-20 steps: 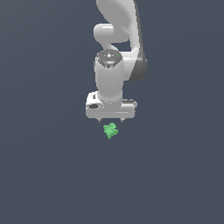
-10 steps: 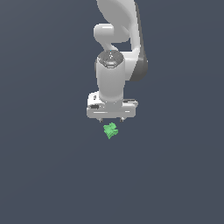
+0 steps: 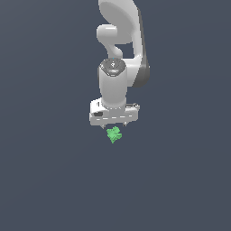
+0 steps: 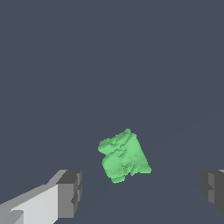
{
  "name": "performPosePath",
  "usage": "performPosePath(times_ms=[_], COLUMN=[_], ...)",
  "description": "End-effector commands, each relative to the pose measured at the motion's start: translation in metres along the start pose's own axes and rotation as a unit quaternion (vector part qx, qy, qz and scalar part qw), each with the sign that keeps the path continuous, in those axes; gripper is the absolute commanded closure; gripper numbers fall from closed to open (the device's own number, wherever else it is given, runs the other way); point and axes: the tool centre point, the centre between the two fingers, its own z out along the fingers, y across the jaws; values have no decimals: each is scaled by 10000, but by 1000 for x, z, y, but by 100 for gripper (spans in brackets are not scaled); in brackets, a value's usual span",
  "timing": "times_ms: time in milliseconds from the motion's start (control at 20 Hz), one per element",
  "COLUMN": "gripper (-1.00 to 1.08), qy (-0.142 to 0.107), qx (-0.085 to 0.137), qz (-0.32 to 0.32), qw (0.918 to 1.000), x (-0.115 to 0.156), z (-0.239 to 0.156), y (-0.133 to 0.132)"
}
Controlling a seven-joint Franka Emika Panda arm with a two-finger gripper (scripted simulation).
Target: Pick up the object and move it to a goal position.
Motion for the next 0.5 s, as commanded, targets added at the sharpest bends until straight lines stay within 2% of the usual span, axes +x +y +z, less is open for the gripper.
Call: performPosePath(times_ms=[0, 450], gripper=[-92, -92], qy=[-11, -48], qx=[-3, 2], qz=[-238, -1322], qw=[9997, 9912], x=[-2, -14], z=[8, 42], y=[1, 6])
